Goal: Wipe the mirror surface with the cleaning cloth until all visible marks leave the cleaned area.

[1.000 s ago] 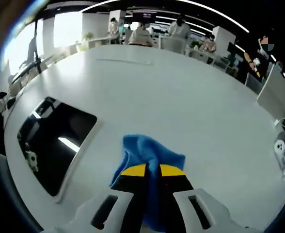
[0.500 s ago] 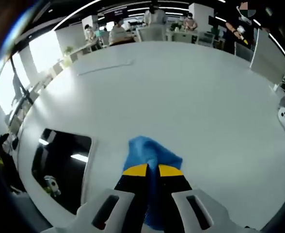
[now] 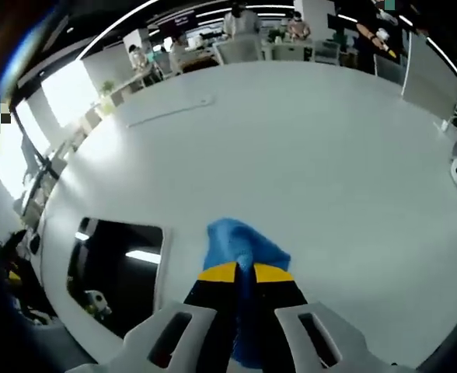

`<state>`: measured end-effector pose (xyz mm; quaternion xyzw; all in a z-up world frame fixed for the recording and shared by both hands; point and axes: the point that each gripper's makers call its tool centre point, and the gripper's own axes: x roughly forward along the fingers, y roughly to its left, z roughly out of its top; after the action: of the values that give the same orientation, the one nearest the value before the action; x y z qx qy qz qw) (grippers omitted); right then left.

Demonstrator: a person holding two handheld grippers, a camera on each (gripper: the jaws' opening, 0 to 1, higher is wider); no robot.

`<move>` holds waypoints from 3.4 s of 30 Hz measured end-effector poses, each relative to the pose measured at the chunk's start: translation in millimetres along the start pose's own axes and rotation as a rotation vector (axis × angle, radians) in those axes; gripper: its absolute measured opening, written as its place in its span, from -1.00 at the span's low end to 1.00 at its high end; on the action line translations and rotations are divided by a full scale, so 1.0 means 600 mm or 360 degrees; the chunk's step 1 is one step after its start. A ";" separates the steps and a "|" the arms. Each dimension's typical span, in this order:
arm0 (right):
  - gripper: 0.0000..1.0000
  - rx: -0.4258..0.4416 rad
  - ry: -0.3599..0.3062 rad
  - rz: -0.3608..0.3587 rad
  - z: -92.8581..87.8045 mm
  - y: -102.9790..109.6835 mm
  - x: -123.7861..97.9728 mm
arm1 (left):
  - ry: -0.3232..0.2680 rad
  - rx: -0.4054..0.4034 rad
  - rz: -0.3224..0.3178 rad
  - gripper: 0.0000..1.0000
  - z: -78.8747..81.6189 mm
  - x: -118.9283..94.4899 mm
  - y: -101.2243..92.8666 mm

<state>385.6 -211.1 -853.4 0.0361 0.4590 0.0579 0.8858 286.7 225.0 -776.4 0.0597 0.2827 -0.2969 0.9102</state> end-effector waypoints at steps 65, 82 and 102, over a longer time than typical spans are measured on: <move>-1.00 0.0026 0.0214 0.0181 0.016 0.256 0.066 | -0.0045 -0.0007 -0.0049 0.99 0.020 -0.025 0.072; -1.00 -0.0044 0.0282 0.0277 0.019 0.336 0.083 | -0.0005 0.0018 -0.0056 0.99 0.007 -0.029 0.065; -1.00 -0.0147 0.0330 0.0381 0.020 0.456 0.102 | 0.0018 -0.0037 -0.0011 0.99 -0.023 -0.047 0.065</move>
<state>411.5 68.1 -863.7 0.0435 0.5373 0.1876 0.8211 283.5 274.8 -774.3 0.0498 0.2916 -0.2963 0.9081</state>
